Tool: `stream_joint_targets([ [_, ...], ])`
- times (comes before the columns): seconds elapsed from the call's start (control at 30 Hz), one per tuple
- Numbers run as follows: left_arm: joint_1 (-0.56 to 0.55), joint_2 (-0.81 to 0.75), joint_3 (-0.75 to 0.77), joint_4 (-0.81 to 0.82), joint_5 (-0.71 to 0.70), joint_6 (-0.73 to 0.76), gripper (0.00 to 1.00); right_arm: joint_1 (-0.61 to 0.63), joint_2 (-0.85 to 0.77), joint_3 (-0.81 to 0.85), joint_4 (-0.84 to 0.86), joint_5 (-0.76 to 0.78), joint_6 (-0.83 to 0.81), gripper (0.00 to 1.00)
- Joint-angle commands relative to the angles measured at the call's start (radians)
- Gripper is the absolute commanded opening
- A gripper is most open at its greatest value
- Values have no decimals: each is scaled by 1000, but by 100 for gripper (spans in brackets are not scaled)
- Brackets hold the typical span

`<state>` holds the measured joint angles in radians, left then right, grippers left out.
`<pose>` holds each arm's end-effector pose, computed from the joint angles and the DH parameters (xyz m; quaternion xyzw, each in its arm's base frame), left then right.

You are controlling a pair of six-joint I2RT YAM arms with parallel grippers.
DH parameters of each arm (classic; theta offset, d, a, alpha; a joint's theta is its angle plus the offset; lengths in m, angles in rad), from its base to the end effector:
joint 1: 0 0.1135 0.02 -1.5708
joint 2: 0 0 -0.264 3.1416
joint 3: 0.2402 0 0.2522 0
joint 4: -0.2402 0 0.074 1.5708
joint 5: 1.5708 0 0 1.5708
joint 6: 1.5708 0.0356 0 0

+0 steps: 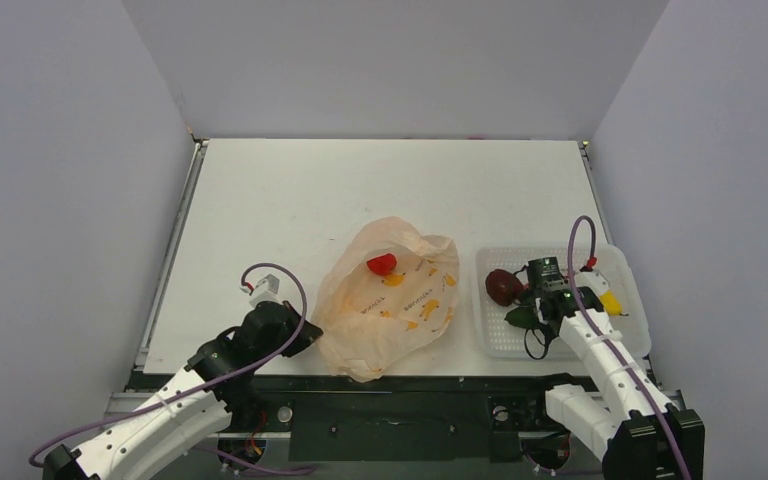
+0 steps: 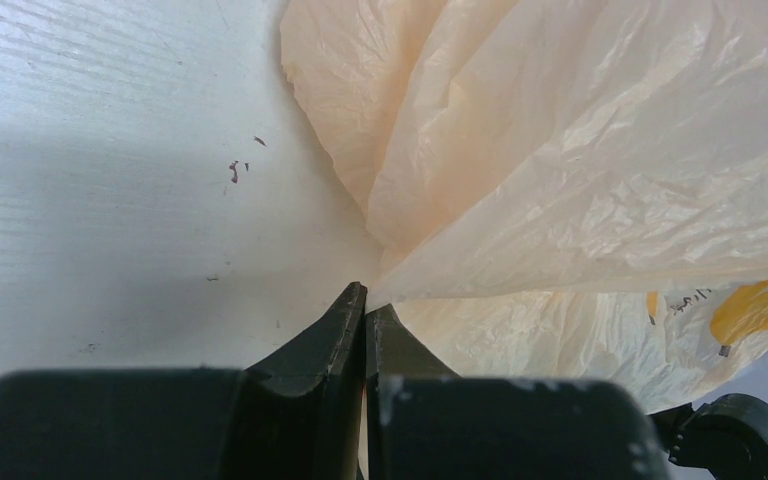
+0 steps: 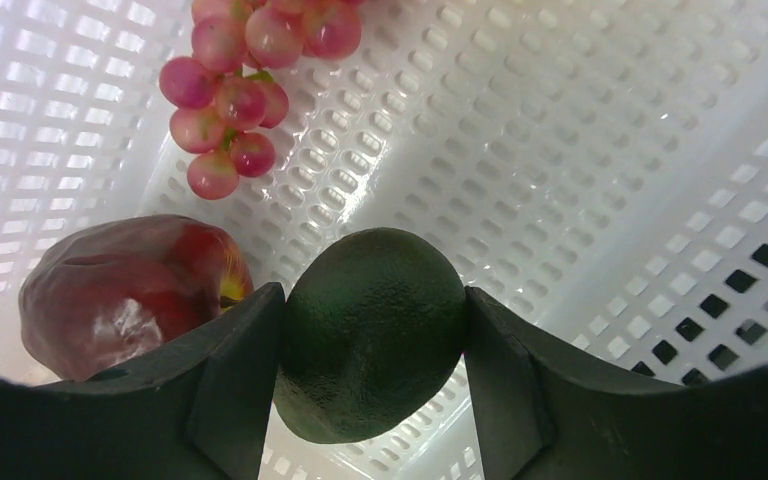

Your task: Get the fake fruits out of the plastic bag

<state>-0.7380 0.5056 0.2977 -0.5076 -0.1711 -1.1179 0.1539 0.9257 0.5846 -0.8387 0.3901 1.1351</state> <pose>0.0954 -0.0786 0.1780 -0.2060 0.8836 -0.2841 0.3099 0.1532 0.0101 0.2002 0.4866 0.8311 -0.0375 0.2666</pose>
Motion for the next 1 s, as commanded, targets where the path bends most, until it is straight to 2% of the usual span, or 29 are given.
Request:
stream_joint_targets([
  [0.0, 5, -18, 4, 20, -3, 5, 0, 11, 14, -31, 74, -61, 70, 6],
  [0.2, 6, -18, 11, 18, -7, 14, 0, 15, 22, -65, 124, -99, 81, 25],
  [0.33, 6, -1, 17, 23, -7, 25, 0, 16, -5, -78, 131, -94, 80, 48],
  [0.37, 5, 3, 17, 25, -6, 25, 0, 17, -18, -79, 130, -92, 80, 56],
  [0.53, 5, 14, 17, 40, -2, 31, 0, 16, -46, -66, 106, -61, 78, 83],
  [0.67, 6, 20, 17, 44, 2, 33, 0, 19, -42, -30, 63, -22, 62, 91],
  [0.8, 6, 17, 13, 44, 2, 32, 0, 59, -84, 61, 4, 103, 26, 92],
  [0.97, 6, 21, 9, 62, 5, 27, 0, 181, -124, 218, -21, 295, -77, 92],
])
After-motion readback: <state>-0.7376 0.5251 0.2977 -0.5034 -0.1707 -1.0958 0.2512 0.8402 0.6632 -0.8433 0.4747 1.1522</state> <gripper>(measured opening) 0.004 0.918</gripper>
